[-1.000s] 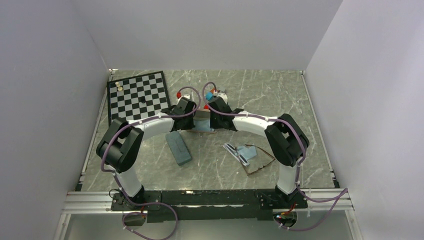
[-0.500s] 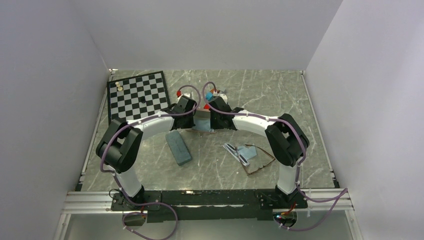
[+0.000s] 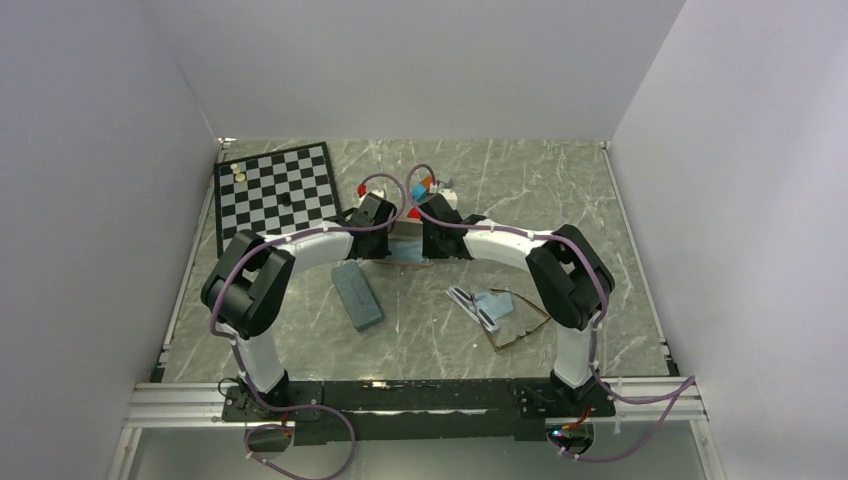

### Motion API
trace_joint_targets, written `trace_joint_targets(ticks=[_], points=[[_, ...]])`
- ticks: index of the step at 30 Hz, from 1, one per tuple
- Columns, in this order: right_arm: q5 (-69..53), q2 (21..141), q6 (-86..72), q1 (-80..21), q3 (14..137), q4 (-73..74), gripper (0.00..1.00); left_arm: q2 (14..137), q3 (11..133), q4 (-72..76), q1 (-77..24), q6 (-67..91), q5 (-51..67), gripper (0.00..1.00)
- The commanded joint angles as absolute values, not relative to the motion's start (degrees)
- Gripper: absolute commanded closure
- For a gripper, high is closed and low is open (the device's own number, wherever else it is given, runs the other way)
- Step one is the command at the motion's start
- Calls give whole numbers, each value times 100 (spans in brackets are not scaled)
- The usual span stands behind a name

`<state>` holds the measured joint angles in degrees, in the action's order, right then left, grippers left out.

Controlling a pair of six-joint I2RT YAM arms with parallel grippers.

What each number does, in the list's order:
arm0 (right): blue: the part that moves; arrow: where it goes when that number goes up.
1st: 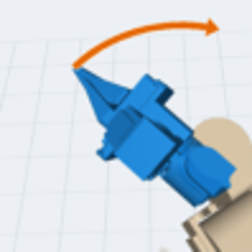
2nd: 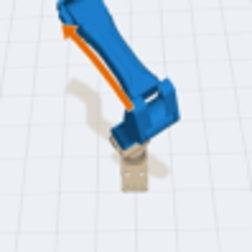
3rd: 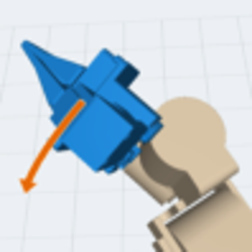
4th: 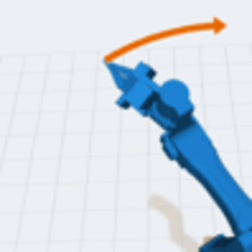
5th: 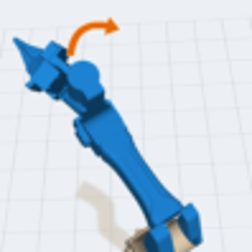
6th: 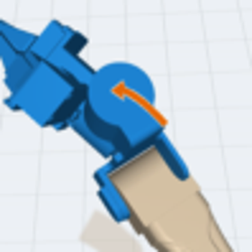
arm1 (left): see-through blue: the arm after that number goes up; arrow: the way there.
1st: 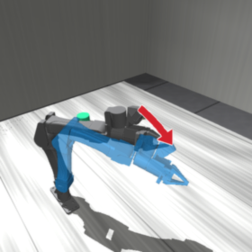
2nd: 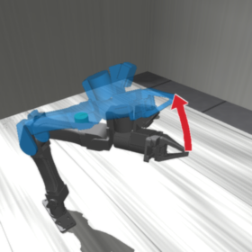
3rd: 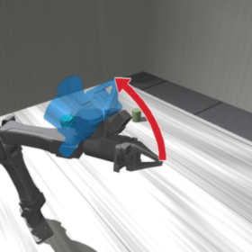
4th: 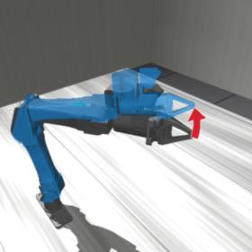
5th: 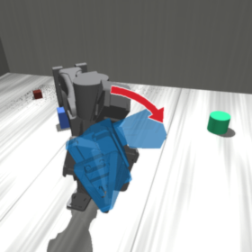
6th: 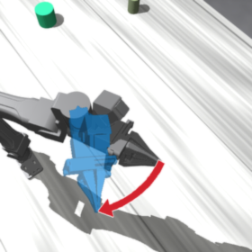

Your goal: Organize the sunglasses

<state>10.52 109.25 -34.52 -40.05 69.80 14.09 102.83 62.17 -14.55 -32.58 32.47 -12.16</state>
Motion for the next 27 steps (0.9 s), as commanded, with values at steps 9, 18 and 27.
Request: trace_joint_targets(ticks=[9, 18, 27], points=[[1436, 10409, -3588, -3956, 6780, 1110, 79, 10066, 6414, -1430, -3228, 3089, -1449, 79], [516, 10200, -3302, -4038, 6521, 297, 86, 9694, 6391, -1553, -3233, 3185, -1495, 63], [345, 10570, -3393, -4063, 6660, 377, 90, 9678, 6413, -1583, -3230, 3249, -1498, 74]])
